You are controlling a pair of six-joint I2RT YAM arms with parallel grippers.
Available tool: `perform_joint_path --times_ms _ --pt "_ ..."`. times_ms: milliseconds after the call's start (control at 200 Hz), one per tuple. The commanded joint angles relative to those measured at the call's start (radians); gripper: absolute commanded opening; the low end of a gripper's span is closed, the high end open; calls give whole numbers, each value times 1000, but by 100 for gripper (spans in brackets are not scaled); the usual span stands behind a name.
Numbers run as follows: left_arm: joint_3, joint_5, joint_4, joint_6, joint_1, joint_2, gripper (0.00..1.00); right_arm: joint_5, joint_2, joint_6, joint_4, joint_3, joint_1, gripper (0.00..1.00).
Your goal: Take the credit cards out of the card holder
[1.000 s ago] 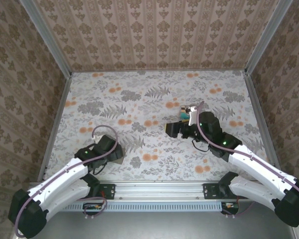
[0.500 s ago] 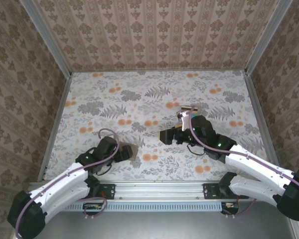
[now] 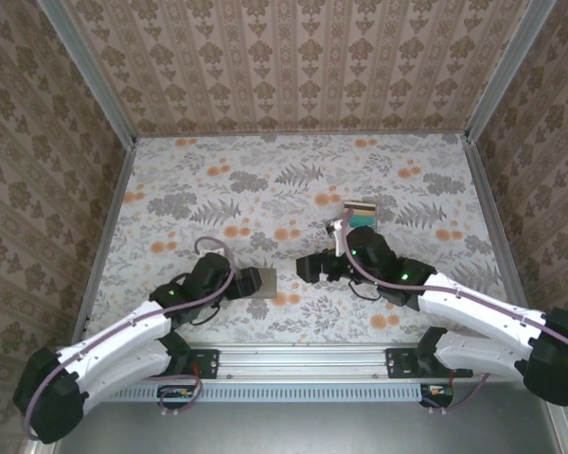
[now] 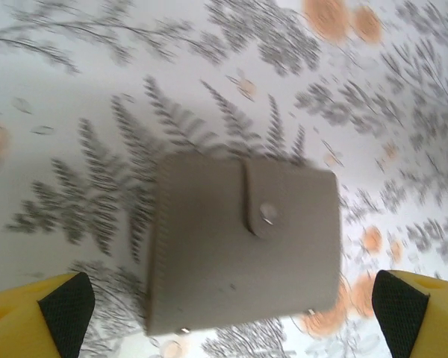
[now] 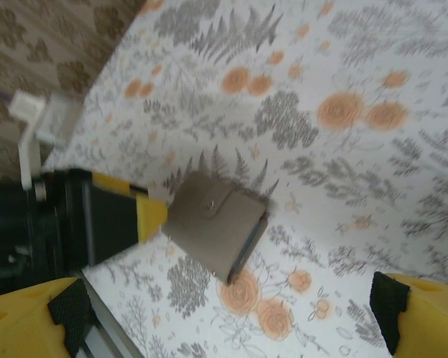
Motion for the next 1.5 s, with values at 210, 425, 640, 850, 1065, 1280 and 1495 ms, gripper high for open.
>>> perform_joint_path --times_ms 210,425,640,850,1065,1280,1495 --pt "109 324 213 97 227 224 90 36 169 37 184 -58 196 100" --pt "215 372 253 137 238 431 85 31 311 41 328 -43 306 100" --pt "204 414 306 133 260 513 86 -57 546 97 541 18 346 100" --pt "182 434 313 119 262 551 89 -39 691 112 569 111 353 100" --pt "124 424 283 108 262 482 89 111 718 73 440 149 333 100" --pt "43 394 278 56 202 388 89 155 736 62 397 145 284 100" --pt "-2 271 198 -29 61 234 89 173 689 35 393 100 224 100"
